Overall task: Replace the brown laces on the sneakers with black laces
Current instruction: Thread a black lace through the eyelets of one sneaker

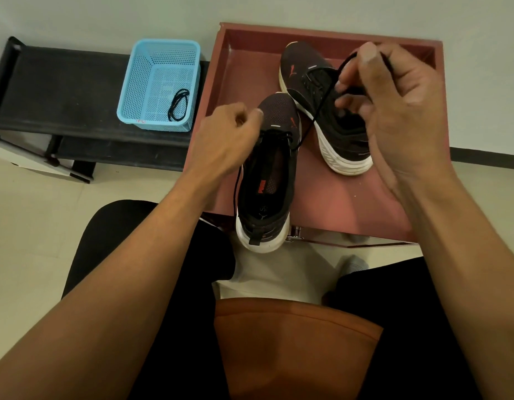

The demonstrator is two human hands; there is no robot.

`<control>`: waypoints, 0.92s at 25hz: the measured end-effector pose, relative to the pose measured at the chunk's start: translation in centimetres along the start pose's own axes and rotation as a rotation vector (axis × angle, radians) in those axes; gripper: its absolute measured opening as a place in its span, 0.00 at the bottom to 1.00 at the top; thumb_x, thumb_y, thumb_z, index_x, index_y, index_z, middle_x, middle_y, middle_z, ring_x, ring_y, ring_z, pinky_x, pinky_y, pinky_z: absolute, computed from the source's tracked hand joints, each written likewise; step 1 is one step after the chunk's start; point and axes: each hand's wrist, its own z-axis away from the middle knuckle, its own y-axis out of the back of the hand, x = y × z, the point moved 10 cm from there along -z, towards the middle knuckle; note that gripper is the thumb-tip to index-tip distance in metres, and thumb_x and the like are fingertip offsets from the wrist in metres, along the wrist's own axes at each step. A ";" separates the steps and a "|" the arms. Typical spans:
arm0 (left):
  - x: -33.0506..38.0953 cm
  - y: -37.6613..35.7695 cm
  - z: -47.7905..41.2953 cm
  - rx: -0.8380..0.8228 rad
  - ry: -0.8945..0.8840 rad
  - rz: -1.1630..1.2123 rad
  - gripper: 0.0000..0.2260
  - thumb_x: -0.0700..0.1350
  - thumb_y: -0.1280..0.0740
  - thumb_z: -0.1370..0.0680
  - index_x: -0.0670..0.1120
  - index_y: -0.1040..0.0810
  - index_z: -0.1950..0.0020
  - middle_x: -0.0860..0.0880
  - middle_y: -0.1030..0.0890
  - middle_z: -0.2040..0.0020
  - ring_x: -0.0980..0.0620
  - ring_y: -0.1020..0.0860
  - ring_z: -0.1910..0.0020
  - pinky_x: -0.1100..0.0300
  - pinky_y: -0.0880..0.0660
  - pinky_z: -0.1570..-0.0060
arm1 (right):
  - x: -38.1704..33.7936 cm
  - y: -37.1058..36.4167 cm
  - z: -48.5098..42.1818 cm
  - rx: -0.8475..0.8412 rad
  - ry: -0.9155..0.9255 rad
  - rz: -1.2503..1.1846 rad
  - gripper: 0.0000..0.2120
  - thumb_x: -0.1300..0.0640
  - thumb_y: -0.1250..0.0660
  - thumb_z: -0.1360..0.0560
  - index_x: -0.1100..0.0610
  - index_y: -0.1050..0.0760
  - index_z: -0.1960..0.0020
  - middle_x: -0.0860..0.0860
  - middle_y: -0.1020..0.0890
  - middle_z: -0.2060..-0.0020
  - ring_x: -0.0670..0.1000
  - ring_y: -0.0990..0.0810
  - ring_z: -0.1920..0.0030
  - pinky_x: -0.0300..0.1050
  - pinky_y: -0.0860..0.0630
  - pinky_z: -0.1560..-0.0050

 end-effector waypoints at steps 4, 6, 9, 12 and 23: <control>-1.0 1.3 -0.1 0.118 0.087 0.089 0.27 0.60 0.44 0.16 0.41 0.20 0.61 0.55 0.23 0.73 0.54 0.24 0.69 0.50 0.23 0.54 | -0.3 -0.2 -0.2 -0.016 0.070 -0.059 0.14 0.59 0.37 0.16 0.54 0.17 0.57 0.60 0.16 0.45 0.65 0.16 0.45 0.66 0.22 0.39; -1.1 1.0 -0.3 0.092 0.072 0.098 0.24 0.59 0.39 0.18 0.41 0.19 0.61 0.56 0.24 0.74 0.54 0.24 0.71 0.49 0.21 0.56 | -0.1 -0.6 0.1 -0.029 0.004 -0.229 0.14 0.62 0.35 0.17 0.58 0.22 0.62 0.61 0.16 0.56 0.65 0.18 0.57 0.61 0.21 0.48; -0.8 0.4 -0.4 0.004 0.026 0.077 0.19 0.58 0.32 0.20 0.43 0.18 0.60 0.49 0.19 0.68 0.54 0.22 0.71 0.55 0.23 0.66 | 1.1 -1.0 0.0 0.000 -0.119 -0.394 0.09 0.63 0.31 0.18 0.59 0.26 0.57 0.53 0.21 0.67 0.51 0.26 0.68 0.47 0.28 0.63; -0.8 -0.6 -0.1 -0.103 0.041 0.055 0.17 0.58 0.28 0.21 0.45 0.18 0.58 0.43 0.15 0.65 0.48 0.18 0.72 0.60 0.26 0.74 | 2.7 -1.6 -0.4 -0.032 -0.177 -0.215 0.05 0.60 0.29 0.19 0.57 0.25 0.48 0.51 0.20 0.68 0.46 0.29 0.71 0.38 0.38 0.70; -2.1 -0.7 1.3 -0.350 0.186 0.152 0.10 0.45 0.18 0.28 0.41 0.14 0.53 0.45 0.14 0.63 0.54 0.16 0.67 0.59 0.20 0.71 | 7.0 -5.3 0.7 -0.360 -0.207 0.534 0.10 0.59 0.28 0.21 0.48 0.13 0.44 0.33 0.16 0.63 0.34 0.19 0.63 0.26 0.28 0.57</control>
